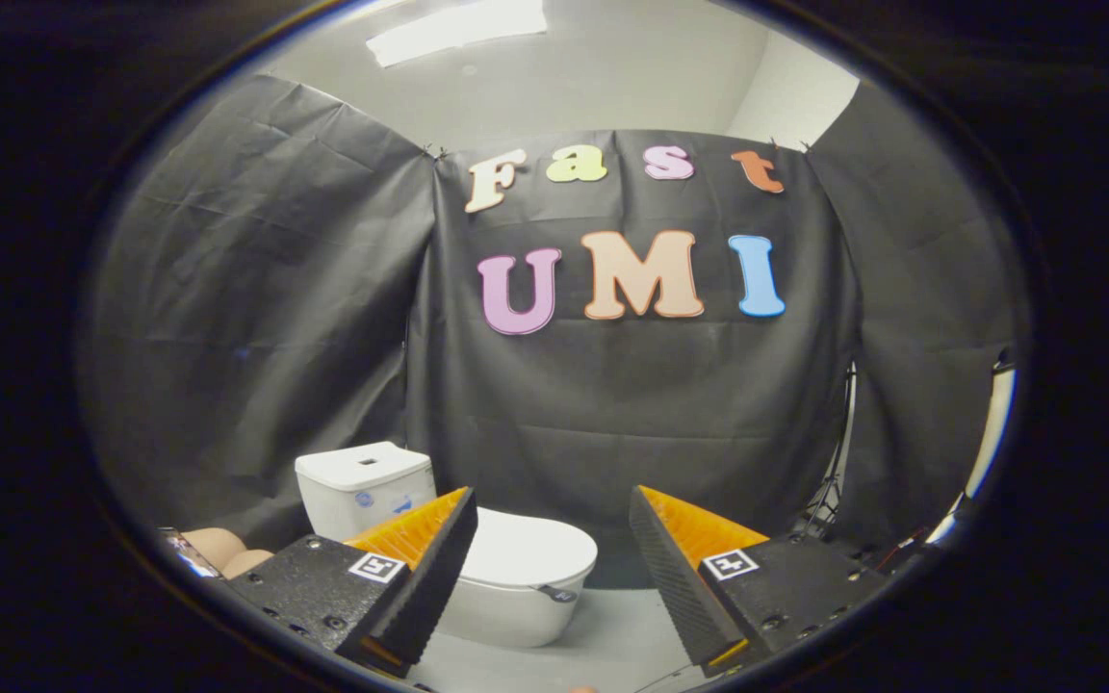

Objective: Open the toilet lid.

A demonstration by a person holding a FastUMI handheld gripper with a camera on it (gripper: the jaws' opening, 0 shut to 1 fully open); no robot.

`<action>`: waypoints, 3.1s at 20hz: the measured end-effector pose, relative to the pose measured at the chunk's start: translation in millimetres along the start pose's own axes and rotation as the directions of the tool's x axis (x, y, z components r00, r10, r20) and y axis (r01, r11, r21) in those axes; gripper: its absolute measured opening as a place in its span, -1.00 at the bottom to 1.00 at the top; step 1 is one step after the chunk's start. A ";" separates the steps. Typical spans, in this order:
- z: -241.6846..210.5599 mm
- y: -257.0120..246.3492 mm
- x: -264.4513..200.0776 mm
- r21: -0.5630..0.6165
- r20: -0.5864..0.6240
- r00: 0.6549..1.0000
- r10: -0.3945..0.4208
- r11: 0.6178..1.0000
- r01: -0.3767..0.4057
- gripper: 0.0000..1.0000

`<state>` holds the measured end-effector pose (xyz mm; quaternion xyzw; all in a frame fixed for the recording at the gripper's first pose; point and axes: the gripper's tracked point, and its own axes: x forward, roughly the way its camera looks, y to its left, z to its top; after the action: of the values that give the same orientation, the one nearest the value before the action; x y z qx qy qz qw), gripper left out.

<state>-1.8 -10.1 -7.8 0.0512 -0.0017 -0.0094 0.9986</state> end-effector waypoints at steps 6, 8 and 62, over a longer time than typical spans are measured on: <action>-19.6 9.1 19.7 0.033 -0.044 0.999 0.018 0.999 -0.016 0.93; -24.4 10.2 32.6 0.055 -0.058 0.998 0.028 0.998 -0.025 0.93; -178.0 9.9 290.1 0.698 -0.504 0.809 0.301 0.694 0.176 -1.00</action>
<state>289.2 12.4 -183.1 0.4360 0.2992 0.0441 0.8476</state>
